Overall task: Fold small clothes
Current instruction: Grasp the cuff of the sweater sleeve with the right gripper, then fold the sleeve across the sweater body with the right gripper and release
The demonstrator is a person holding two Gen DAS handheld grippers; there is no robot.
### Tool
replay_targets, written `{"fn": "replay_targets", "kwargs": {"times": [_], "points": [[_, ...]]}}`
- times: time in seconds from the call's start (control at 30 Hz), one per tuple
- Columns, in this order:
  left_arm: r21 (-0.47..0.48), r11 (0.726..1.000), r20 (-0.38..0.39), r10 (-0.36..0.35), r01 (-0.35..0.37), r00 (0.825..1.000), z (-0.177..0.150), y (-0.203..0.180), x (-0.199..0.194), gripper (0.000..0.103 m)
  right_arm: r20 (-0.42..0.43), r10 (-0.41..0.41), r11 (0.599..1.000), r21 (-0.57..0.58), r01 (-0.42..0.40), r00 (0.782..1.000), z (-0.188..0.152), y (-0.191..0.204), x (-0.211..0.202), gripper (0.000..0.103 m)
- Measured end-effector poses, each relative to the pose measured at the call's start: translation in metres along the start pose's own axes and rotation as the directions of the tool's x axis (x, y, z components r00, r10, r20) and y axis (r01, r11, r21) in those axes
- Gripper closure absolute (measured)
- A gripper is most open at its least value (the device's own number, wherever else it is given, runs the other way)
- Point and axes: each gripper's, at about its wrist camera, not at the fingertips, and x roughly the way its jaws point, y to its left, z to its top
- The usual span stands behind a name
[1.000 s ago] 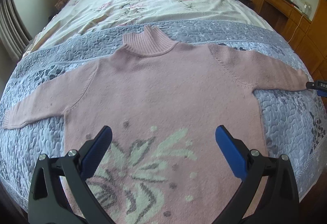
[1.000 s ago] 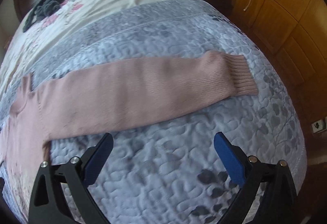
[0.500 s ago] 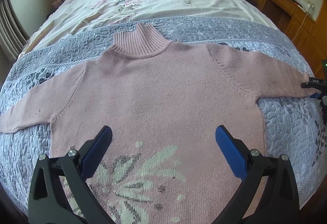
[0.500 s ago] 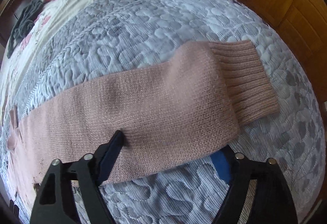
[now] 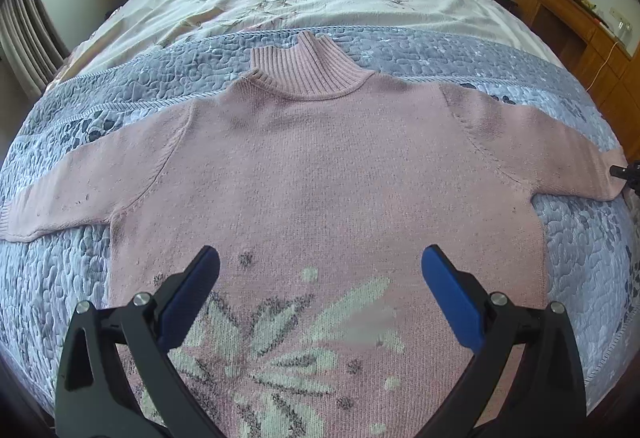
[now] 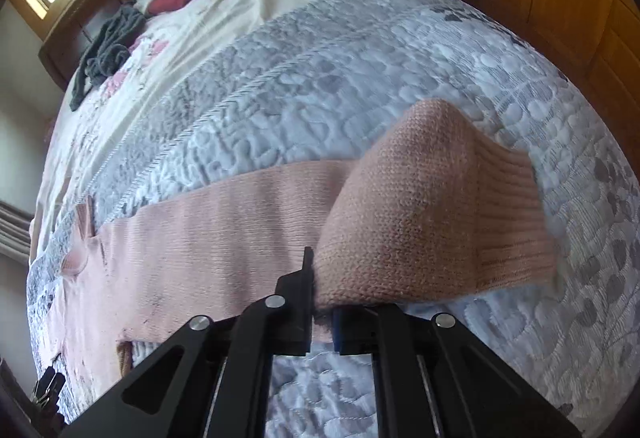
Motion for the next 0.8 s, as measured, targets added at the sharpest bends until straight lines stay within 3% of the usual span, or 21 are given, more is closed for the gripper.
{"fn": "replay_targets", "kwargs": {"times": [0.3, 0.5, 0.63, 0.8], "points": [[-0.035, 0.999, -0.017, 0.01, -0.011, 1.0, -0.007, 0.022, 0.005, 0.003, -0.038, 0.224, 0.96, -0.166, -0.227, 0.974, -0.034, 0.107, -0.01, 0.096], [-0.052, 0.999, -0.021, 0.012, -0.013, 1.0, -0.01, 0.036, 0.007, 0.003, -0.092, 0.355, 0.886, -0.284, -0.367, 0.93, -0.058, 0.191, -0.003, 0.096], [-0.069, 0.998, -0.02, 0.013, -0.014, 1.0, -0.011, 0.047, 0.006, 0.003, -0.148, 0.361, 0.847, -0.362, -0.39, 0.921, -0.081, 0.241, 0.011, 0.096], [-0.076, 0.997, -0.022, 0.021, -0.022, 1.0, -0.011, 0.057, 0.007, 0.003, -0.198, 0.309, 0.843, -0.396, -0.364, 0.93, -0.106, 0.271, 0.041, 0.096]]}}
